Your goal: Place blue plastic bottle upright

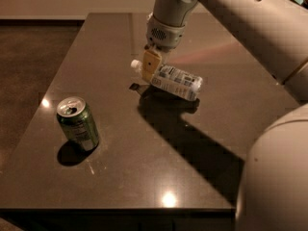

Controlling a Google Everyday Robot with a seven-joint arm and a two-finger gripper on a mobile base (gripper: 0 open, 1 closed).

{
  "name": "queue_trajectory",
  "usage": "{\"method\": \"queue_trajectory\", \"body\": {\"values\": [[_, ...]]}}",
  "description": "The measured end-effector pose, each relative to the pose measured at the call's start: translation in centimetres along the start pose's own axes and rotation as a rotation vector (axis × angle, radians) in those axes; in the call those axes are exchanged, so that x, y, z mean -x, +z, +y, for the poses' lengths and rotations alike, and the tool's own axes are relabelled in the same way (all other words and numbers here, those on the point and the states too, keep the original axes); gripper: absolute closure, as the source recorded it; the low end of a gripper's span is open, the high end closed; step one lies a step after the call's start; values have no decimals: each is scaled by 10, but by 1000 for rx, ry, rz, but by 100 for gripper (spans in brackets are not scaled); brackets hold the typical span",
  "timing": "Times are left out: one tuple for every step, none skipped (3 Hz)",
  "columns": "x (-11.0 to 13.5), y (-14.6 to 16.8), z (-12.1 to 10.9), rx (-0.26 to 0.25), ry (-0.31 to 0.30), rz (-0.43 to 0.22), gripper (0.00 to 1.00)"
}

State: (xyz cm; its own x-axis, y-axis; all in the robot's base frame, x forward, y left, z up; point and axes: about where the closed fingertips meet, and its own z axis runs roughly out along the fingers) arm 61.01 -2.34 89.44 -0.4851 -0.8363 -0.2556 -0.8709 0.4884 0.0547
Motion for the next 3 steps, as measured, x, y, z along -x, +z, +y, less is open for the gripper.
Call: {"method": "queue_trajectory", "body": {"values": [[17, -29, 5, -40, 41, -109, 100], [36, -56, 9, -69, 70, -259, 100], [36, -75, 13, -99, 121, -405, 100]]}}
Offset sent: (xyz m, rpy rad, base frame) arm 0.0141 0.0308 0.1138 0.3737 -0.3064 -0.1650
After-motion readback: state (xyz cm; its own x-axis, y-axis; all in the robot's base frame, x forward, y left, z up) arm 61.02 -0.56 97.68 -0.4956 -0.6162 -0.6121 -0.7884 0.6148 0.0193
